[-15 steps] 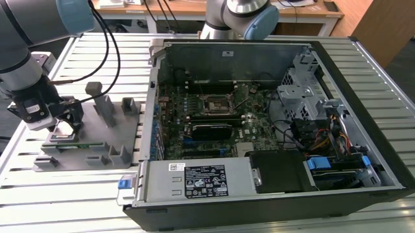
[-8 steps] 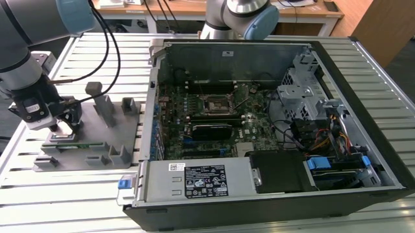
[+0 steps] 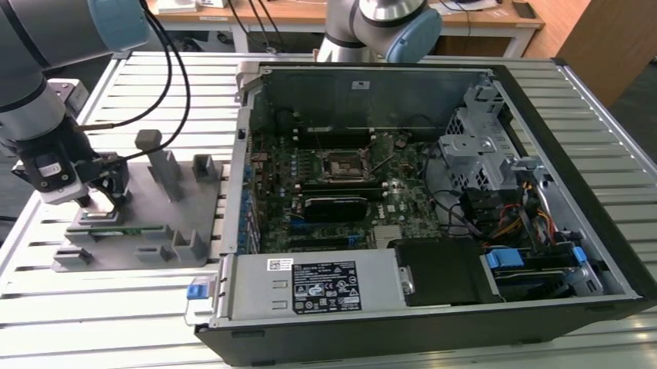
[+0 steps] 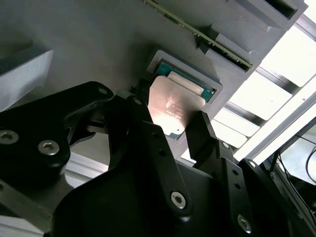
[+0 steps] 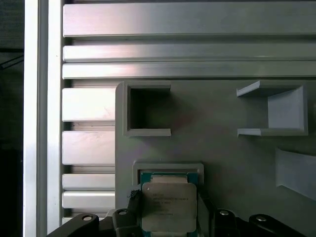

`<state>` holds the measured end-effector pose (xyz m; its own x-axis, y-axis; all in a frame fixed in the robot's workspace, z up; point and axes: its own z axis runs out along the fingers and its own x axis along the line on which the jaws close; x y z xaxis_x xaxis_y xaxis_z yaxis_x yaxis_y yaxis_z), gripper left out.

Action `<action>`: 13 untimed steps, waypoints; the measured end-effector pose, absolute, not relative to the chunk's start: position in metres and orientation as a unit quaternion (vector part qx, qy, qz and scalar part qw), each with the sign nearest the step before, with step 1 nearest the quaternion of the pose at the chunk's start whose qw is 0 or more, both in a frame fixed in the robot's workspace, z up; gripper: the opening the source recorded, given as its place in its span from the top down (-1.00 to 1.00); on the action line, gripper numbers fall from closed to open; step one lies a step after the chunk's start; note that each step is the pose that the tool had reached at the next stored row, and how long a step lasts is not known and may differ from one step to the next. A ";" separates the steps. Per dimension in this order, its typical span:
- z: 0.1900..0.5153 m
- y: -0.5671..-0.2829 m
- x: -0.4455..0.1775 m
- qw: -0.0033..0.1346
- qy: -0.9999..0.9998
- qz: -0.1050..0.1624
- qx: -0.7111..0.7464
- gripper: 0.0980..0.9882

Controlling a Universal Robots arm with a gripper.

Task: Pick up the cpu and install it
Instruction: 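Pick up the cpu and move it towards the insertion slot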

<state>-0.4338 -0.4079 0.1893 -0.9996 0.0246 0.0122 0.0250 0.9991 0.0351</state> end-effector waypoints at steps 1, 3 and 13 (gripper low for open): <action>0.189 -0.408 -0.434 0.006 -1.000 -0.018 -0.012 0.00; 0.190 -0.408 -0.434 0.006 -1.000 -0.018 -0.012 0.00; 0.196 -0.408 -0.434 0.006 -1.000 -0.018 -0.012 0.00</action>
<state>-0.4339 -0.4079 0.1957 -0.9996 0.0245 0.0123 0.0249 0.9991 0.0355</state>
